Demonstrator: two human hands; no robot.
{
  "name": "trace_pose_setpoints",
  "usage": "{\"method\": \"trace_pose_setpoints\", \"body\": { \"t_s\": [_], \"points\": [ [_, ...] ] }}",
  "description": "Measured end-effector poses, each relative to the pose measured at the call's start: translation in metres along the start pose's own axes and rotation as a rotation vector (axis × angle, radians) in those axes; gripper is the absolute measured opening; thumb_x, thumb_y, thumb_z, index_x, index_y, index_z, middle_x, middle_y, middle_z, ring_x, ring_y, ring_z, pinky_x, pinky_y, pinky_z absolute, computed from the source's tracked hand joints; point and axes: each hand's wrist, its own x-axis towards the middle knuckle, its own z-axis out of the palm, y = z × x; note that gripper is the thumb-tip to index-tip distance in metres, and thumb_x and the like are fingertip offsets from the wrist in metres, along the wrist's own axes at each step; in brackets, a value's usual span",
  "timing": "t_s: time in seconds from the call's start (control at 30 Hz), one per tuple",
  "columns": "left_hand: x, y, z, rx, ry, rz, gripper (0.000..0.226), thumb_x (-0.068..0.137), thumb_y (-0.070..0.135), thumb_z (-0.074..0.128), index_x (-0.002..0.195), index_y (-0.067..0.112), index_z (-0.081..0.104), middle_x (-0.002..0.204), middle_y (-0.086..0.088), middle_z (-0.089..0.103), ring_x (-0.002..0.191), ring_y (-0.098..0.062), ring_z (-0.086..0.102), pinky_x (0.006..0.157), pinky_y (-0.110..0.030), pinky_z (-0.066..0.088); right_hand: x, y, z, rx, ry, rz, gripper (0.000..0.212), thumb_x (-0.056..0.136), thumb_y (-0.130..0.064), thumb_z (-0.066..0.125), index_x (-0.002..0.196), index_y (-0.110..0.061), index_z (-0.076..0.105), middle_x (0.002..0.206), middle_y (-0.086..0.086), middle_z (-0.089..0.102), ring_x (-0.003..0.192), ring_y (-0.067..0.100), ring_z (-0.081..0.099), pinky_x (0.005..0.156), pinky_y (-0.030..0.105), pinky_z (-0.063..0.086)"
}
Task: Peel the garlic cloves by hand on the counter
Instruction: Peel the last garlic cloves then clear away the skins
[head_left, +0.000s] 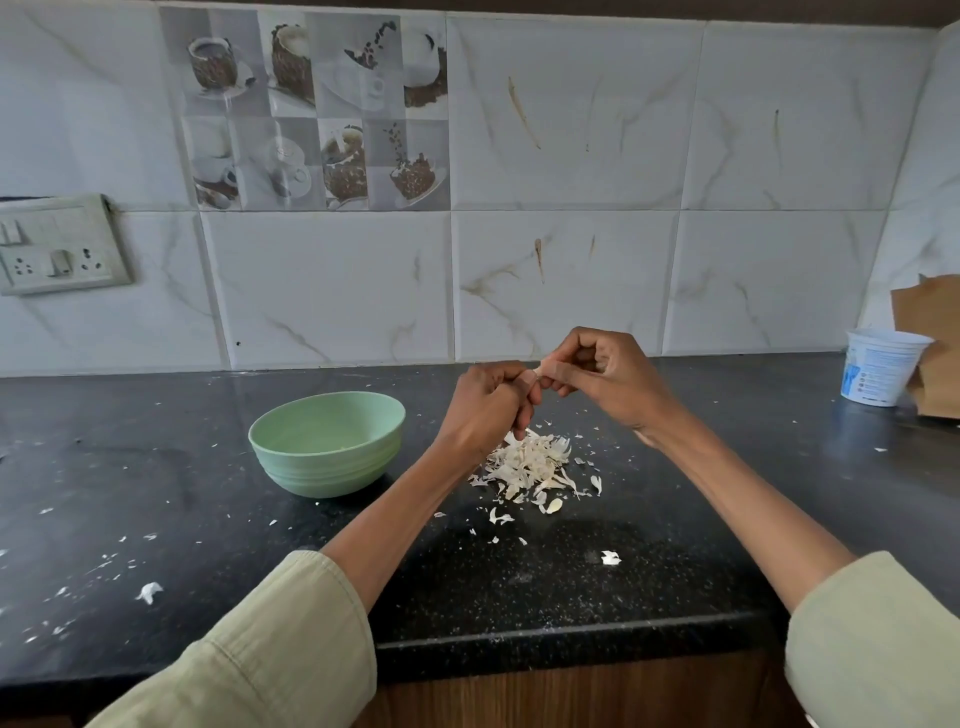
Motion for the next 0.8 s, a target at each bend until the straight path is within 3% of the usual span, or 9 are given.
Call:
{"method": "trace_pose_setpoints", "body": {
  "t_s": [0.1,0.23,0.4,0.57,0.67,0.8],
  "points": [
    [-0.003,0.006,-0.002,-0.014,-0.067,0.053,0.032,0.109,0.010,0.047,0.085,-0.001,0.066,0.061,-0.012,0.058,0.054,-0.020,0.052,0.054,-0.019,0.043,0.000,-0.002,-0.005,0.261,-0.062,0.167,0.018,0.096,-0.009,0.073,0.109,0.003,0.073,0.088,0.009,0.075,0.084,0.015,0.070,0.076,0.023,0.059],
    [-0.005,0.009,0.000,-0.051,-0.072,0.088,0.036,0.110,0.018,0.049,0.087,-0.006,0.063,0.063,-0.015,0.058,0.054,-0.023,0.052,0.053,-0.020,0.043,0.001,-0.001,-0.007,0.440,-0.124,0.296,0.028,0.093,-0.016,0.073,0.114,0.003,0.072,0.086,0.006,0.072,0.078,0.012,0.064,0.072,0.019,0.058],
    [-0.002,0.005,0.000,0.043,-0.004,0.110,0.035,0.110,0.022,0.049,0.086,0.002,0.065,0.062,-0.014,0.061,0.053,-0.022,0.055,0.057,-0.027,0.047,0.001,0.000,-0.003,0.202,0.042,0.146,0.015,0.094,-0.013,0.077,0.106,-0.003,0.075,0.090,0.014,0.078,0.084,0.017,0.073,0.076,0.025,0.059],
    [-0.002,0.002,0.004,0.118,0.014,0.055,0.048,0.113,0.047,0.040,0.089,0.012,0.063,0.070,-0.007,0.066,0.056,-0.018,0.059,0.057,-0.027,0.045,-0.002,-0.004,0.002,0.024,0.012,0.033,0.017,0.093,-0.015,0.080,0.100,-0.001,0.074,0.089,0.015,0.078,0.083,0.018,0.074,0.075,0.026,0.060],
    [-0.001,0.001,0.005,0.053,0.004,0.069,0.040,0.115,0.033,0.042,0.086,0.010,0.060,0.068,-0.001,0.058,0.056,-0.014,0.051,0.054,-0.023,0.045,-0.003,-0.006,0.006,0.015,0.002,0.030,0.019,0.092,-0.019,0.082,0.099,-0.003,0.074,0.087,0.011,0.078,0.081,0.018,0.074,0.073,0.024,0.059],
    [0.003,-0.005,0.005,0.115,0.132,0.105,0.044,0.112,0.030,0.048,0.077,0.006,0.059,0.060,0.000,0.051,0.056,-0.016,0.043,0.056,-0.032,0.038,-0.002,-0.006,0.008,0.030,-0.029,0.031,0.020,0.094,-0.021,0.080,0.100,-0.004,0.073,0.088,0.010,0.079,0.083,0.020,0.074,0.076,0.027,0.060]
  ]
}}
